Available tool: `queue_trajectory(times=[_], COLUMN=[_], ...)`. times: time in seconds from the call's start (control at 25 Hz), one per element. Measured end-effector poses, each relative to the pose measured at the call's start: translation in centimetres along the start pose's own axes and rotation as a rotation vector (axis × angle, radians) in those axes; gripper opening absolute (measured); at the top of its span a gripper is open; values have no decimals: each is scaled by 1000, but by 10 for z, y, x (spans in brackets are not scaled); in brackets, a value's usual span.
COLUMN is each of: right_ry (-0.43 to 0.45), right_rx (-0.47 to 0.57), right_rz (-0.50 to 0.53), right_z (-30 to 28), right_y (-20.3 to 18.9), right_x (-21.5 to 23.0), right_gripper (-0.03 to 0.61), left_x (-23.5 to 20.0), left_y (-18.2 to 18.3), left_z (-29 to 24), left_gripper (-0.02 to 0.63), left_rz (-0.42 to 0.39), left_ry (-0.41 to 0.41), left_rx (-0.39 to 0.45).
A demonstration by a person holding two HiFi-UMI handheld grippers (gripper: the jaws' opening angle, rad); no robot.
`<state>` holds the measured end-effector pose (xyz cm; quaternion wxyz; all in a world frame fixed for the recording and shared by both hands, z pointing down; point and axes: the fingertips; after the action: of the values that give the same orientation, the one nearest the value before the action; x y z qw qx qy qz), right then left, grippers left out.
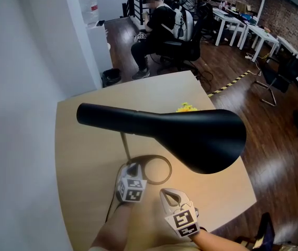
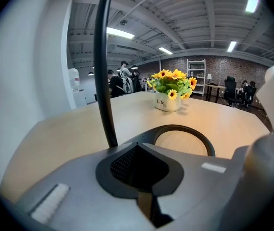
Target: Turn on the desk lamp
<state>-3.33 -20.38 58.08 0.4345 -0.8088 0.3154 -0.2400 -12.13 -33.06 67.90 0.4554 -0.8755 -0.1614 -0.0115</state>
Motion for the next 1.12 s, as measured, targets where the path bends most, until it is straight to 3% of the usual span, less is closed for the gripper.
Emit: queue_trajectory(times=[0.6,1.12], right_ry=[-15,-39], right_rx=[16,24], right_rz=[5,-19], right_z=[7,11], right_y=[9,9], right_x=[1,6], right_gripper=[-2,-2], left_x=[-2,14], left_y=[-1,10], left_z=[-3,3], left_gripper=[-6,-6], left_rz=[72,41], left_ry=[-3,-30], left_rx=[5,39])
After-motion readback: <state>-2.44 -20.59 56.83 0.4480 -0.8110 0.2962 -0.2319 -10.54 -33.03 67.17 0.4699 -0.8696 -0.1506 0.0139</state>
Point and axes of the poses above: the fingertips, and each gripper's own axes: z backward along the fingers, x to its right, y out of its top, and after that the axes turned 8 degrees about y, right-handed
